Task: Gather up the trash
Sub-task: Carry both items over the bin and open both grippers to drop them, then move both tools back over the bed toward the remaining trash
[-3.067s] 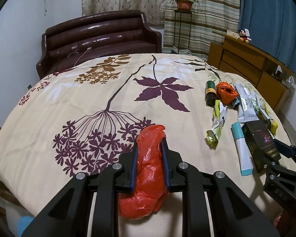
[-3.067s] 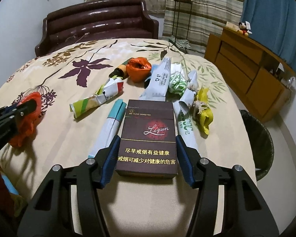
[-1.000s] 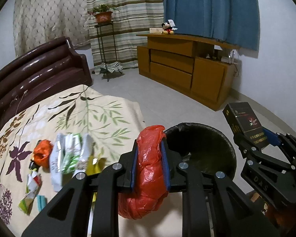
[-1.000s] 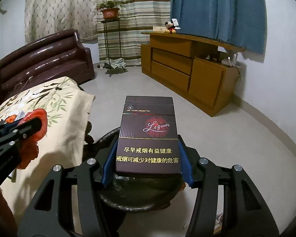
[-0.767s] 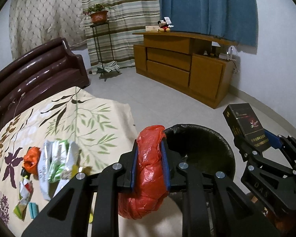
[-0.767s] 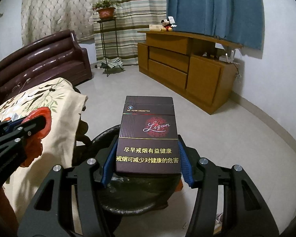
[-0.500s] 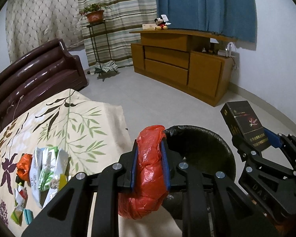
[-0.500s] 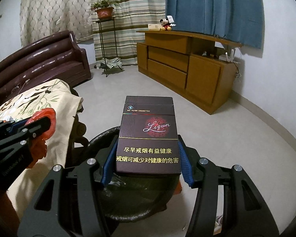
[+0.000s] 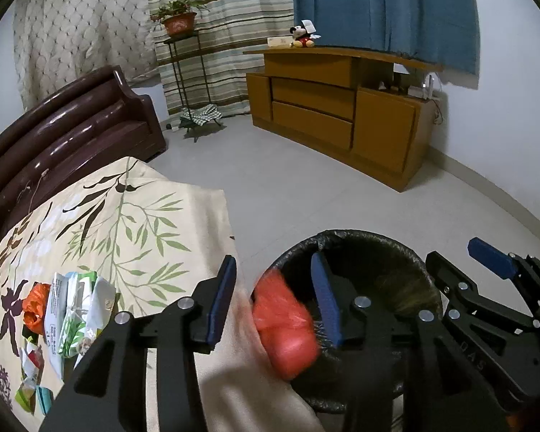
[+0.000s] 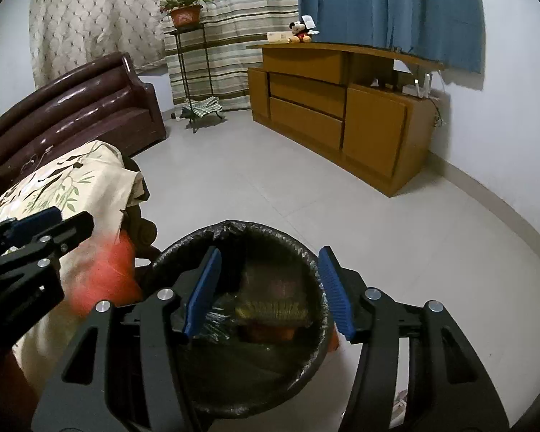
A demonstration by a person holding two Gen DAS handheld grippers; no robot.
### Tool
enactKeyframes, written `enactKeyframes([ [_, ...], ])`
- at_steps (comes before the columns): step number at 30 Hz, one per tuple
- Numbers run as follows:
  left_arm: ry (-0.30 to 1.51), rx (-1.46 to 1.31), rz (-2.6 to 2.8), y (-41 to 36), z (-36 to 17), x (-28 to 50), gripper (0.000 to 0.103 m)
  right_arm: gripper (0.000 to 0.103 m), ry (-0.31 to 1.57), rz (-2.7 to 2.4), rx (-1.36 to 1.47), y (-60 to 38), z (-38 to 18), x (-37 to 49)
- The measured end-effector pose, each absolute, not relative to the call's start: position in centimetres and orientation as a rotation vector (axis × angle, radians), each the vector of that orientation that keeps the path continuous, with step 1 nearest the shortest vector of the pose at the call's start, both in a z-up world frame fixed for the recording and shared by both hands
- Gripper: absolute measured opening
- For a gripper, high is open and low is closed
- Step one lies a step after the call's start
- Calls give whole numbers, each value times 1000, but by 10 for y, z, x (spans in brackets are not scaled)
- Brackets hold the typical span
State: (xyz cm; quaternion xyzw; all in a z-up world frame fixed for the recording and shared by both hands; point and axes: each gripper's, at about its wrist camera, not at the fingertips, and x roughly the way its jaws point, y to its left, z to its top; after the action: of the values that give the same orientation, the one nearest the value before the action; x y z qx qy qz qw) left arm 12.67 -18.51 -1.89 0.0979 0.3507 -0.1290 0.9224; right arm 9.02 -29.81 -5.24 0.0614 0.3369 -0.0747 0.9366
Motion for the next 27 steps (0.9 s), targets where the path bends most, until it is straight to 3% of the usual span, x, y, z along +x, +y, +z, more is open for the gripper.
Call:
enactKeyframes([
  [6, 717, 194, -264, -183, -16, 126, 52, 55, 691, -166, 136, -297, -53, 85],
  [27, 718, 163, -156, -104, -1, 87, 52, 55, 696, -74, 119, -236, -40, 60],
])
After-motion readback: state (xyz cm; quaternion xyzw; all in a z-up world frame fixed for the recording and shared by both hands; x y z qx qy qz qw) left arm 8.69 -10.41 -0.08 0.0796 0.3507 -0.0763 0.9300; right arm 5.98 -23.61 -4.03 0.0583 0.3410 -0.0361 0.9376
